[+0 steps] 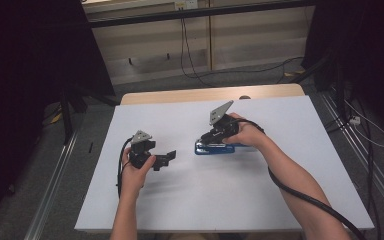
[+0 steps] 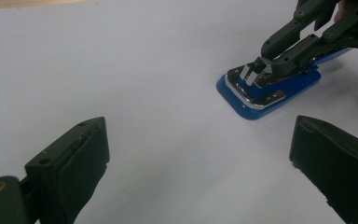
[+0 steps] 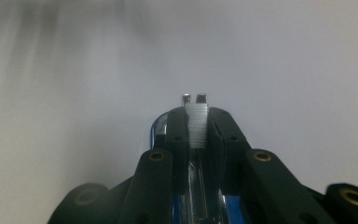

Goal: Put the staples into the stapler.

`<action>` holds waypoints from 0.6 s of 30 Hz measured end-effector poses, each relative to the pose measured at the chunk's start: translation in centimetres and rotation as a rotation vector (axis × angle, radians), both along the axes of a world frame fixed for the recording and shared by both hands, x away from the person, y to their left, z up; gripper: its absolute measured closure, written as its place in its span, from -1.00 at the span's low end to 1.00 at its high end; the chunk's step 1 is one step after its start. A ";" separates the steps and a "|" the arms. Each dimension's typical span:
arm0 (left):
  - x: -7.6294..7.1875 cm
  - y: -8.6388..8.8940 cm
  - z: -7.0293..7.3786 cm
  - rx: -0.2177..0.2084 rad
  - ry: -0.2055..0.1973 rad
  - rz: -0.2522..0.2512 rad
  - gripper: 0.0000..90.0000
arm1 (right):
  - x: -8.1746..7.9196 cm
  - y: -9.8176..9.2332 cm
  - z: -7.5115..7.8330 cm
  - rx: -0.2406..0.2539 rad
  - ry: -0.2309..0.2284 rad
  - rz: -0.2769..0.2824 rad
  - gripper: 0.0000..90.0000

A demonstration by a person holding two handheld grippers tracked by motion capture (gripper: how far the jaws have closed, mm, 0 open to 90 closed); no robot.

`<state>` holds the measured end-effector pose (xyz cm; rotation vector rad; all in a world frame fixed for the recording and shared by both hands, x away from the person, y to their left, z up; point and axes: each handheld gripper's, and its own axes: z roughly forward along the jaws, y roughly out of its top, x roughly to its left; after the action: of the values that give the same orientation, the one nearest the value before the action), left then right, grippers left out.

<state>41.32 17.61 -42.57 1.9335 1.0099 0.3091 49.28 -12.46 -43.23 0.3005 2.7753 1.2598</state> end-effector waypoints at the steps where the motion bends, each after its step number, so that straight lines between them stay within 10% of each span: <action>1: 0.0 0.0 0.0 0.001 0.000 0.000 -0.89 | 0.0 0.0 0.0 -0.002 -0.001 0.001 0.76; 18: 0.0 -0.1 -0.1 0.001 0.001 -0.003 -0.89 | -0.1 0.3 -0.1 0.007 0.002 -0.007 0.66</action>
<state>41.36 17.51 -42.65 1.9360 1.0077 0.3076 49.20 -12.15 -43.31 0.3119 2.7694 1.2689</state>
